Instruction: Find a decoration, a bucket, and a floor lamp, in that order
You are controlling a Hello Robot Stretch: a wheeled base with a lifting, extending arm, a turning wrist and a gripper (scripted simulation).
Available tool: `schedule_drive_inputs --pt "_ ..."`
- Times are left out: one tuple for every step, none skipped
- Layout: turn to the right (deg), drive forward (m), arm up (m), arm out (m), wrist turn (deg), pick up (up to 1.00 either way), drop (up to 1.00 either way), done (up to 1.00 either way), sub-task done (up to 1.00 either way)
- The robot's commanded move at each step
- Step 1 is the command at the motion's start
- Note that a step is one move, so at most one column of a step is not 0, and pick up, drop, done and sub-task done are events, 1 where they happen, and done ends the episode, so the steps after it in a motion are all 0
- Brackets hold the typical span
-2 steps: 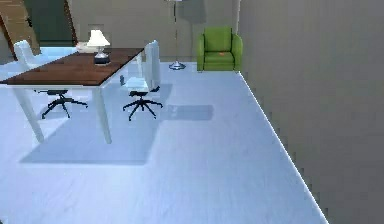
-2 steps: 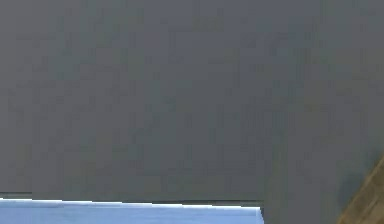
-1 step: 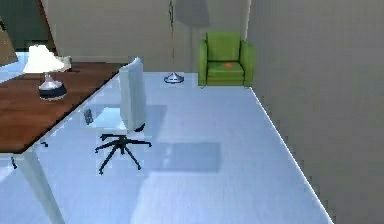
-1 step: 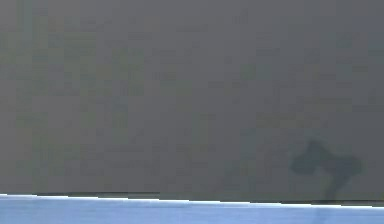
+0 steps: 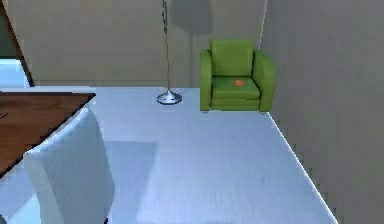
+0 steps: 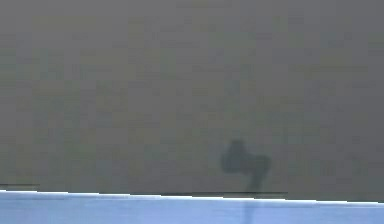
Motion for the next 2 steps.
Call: schedule_drive_inputs --pt "0.0 1.0 0.0 0.0 0.0 0.0 0.0 0.0 0.0" --pt "-3.0 0.0 0.0 0.0 0.0 0.0 0.0 0.0 0.0"
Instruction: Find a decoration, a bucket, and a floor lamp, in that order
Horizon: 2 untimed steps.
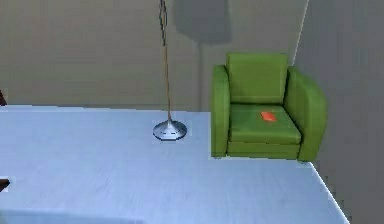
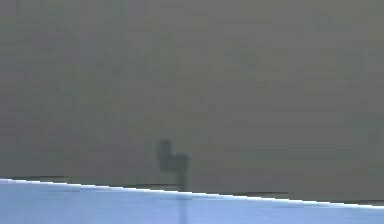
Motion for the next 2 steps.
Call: schedule_drive_inputs --pt "45.0 0.0 0.0 0.0 0.0 0.0 0.0 0.0 0.0" --pt "45.0 0.0 0.0 0.0 0.0 0.0 0.0 0.0 0.0"
